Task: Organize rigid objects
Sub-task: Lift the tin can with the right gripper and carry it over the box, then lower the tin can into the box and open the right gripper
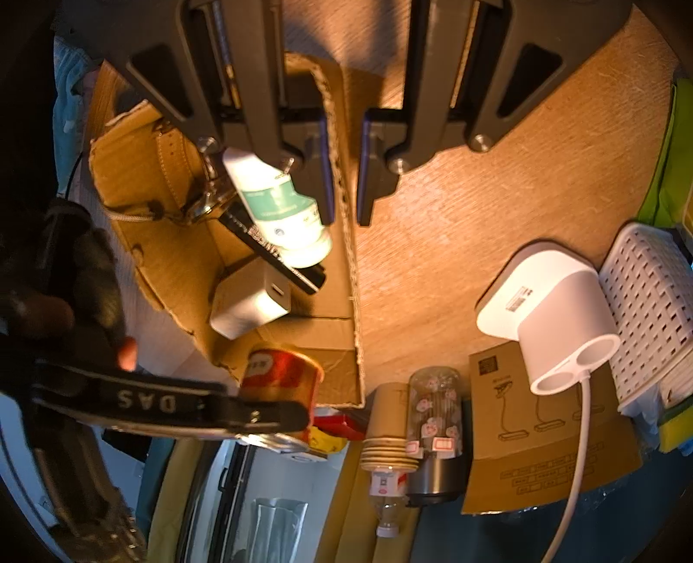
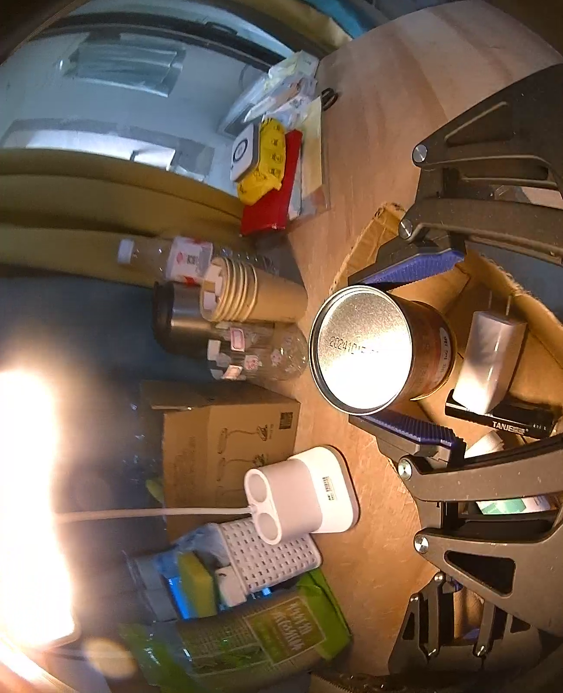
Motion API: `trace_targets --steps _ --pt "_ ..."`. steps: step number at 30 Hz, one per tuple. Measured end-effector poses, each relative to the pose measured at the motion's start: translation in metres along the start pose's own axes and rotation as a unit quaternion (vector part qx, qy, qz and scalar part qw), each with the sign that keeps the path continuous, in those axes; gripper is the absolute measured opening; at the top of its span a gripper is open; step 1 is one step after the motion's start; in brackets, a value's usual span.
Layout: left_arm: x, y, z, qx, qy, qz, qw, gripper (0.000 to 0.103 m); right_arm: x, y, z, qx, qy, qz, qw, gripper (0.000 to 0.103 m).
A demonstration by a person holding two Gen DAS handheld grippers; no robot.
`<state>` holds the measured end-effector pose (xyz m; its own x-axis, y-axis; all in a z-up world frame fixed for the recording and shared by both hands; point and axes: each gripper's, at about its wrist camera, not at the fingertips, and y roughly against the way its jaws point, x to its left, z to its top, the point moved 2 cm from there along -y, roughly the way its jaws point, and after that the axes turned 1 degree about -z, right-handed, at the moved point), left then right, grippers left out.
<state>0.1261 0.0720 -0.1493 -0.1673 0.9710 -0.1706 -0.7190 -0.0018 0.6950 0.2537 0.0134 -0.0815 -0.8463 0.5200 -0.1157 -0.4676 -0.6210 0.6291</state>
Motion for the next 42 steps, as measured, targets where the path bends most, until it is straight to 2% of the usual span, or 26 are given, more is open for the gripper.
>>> trace_targets --steps 7,20,31,33,34,42 --pt "0.000 0.000 0.000 0.000 0.000 0.000 1.0000 0.010 -0.008 -0.026 -0.006 0.039 -0.002 0.038 0.999 0.057" --pt "-0.001 0.000 0.000 0.000 0.000 0.001 1.0000 0.010 0.000 -0.044 -0.023 0.078 0.015 0.034 0.996 0.057" --pt "0.000 0.000 0.000 0.000 0.000 0.001 1.0000 0.010 0.002 -0.036 -0.025 0.071 0.012 0.037 0.997 0.058" --pt "0.000 0.000 0.000 0.000 0.000 0.001 1.0000 0.010 0.001 -0.033 -0.025 0.066 0.006 0.040 0.997 0.060" --pt "0.000 0.000 0.000 0.000 0.000 0.001 1.0000 0.010 0.001 -0.032 -0.024 0.064 0.004 0.041 0.997 0.065" --pt "-0.001 0.000 -0.001 0.000 0.000 0.001 1.0000 0.010 -0.011 -0.010 -0.019 0.034 -0.019 0.019 0.999 0.066"
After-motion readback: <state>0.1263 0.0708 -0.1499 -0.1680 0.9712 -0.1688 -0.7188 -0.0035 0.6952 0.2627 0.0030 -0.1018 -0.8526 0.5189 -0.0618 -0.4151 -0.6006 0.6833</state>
